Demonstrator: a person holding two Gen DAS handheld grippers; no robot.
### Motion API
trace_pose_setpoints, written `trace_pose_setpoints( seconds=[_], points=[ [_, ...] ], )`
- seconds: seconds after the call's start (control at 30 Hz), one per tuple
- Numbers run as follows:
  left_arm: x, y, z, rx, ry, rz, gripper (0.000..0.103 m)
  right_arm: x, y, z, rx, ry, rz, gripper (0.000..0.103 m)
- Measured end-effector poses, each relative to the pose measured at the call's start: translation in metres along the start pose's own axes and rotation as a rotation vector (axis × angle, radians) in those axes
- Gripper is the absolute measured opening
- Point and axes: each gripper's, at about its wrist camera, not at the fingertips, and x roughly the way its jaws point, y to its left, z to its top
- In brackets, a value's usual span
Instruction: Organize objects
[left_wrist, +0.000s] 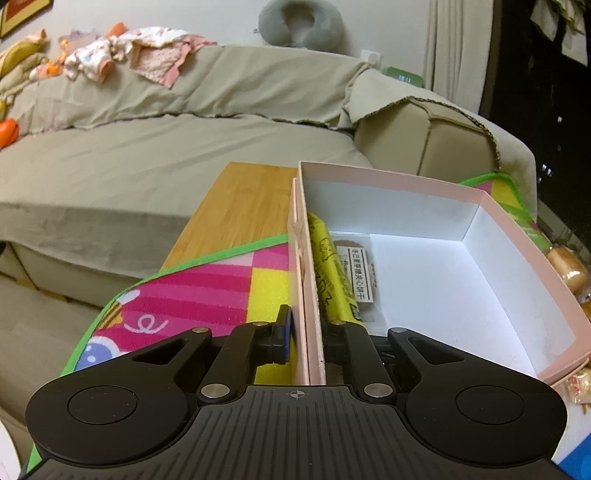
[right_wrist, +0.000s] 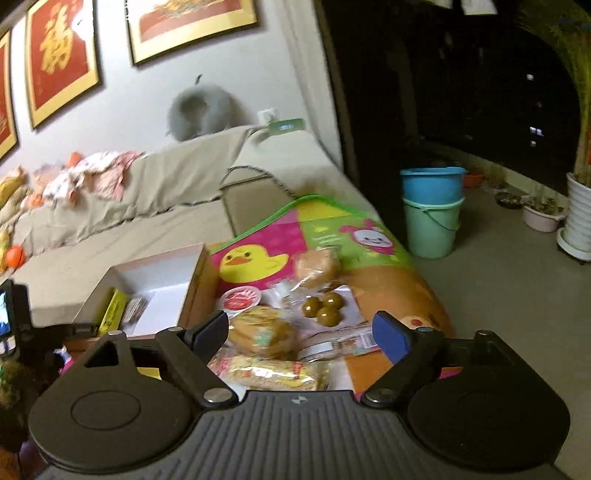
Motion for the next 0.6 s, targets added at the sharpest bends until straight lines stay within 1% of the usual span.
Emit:
trace_pose_setpoints(
  seconds=[0.1,0.23,0.37,0.43,0.53,0.6],
  points=[
    [-0.001,-0.004,0.000,0.010,0.005,0.011,0.011,0.004,0.007,0.011,-0.069,0.028,-0.034,0.086],
    [-0.004,-0.005,-0.003,0.021,0.005,0.017,0.011,-0.003,0.009,0.020,-0.098,0.010,-0.061,0.086],
    [-0.007,-0.005,-0.007,0.005,-0.020,0.014,0.011,-0.029,-0.006,0.021,0.001,-0.010,-0.036,0.086],
    [-0.008,-0.004,-0.009,-0.009,-0.027,0.016,0.011,-0.044,-0.016,0.018,0.045,-0.030,-0.021,0.088],
    [-0.009,-0.005,-0.009,-0.009,-0.032,0.018,0.011,-0.057,-0.026,0.007,0.061,-0.061,-0.020,0.094],
    [-0.010,-0.004,-0.009,-0.017,-0.029,0.021,0.011,-0.055,-0.029,0.002,0.050,-0.066,-0.020,0.094]
  ],
)
